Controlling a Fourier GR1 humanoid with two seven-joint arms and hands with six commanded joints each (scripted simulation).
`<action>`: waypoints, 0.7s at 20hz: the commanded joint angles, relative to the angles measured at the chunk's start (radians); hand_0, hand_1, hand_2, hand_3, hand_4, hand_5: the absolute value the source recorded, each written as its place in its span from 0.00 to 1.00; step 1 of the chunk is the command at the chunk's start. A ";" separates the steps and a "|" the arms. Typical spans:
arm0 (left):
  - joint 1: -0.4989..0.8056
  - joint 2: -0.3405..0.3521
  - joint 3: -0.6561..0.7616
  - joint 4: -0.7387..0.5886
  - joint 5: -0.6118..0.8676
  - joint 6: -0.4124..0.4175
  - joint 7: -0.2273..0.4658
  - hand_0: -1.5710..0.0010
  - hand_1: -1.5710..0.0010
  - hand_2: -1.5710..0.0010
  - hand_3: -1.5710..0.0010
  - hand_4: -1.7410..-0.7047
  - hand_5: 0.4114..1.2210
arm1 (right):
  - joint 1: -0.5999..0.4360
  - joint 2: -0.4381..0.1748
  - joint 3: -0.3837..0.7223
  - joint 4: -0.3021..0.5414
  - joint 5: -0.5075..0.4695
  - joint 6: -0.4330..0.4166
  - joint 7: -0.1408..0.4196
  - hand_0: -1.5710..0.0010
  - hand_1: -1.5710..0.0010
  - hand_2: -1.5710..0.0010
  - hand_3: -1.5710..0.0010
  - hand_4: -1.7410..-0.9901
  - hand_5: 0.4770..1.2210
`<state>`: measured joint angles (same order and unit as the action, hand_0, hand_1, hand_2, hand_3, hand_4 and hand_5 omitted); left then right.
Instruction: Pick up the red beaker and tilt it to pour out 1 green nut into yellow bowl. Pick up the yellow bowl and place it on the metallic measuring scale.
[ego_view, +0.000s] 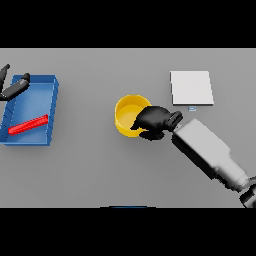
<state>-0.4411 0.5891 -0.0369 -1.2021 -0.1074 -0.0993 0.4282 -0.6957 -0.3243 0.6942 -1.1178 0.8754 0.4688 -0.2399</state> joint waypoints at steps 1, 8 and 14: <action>0.000 -0.003 -0.005 0.003 -0.008 0.005 0.002 1.00 1.00 1.00 1.00 0.92 0.37 | -0.001 -0.004 0.000 -0.004 -0.004 0.010 0.002 0.19 0.19 0.24 0.35 0.14 0.91; -0.012 -0.007 -0.010 0.003 -0.010 0.003 0.013 1.00 1.00 1.00 1.00 0.93 0.36 | -0.004 -0.020 -0.007 -0.039 -0.035 0.027 0.027 0.04 0.04 0.12 0.24 0.03 0.98; -0.016 -0.003 -0.004 0.002 -0.001 -0.003 -0.005 1.00 1.00 1.00 1.00 0.93 0.36 | -0.013 -0.093 -0.059 -0.157 -0.078 0.112 0.082 0.01 0.01 0.05 0.27 0.01 0.99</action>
<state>-0.4574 0.5867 -0.0405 -1.1996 -0.1084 -0.1022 0.4241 -0.7083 -0.4182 0.6350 -1.2747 0.7978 0.5807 -0.1575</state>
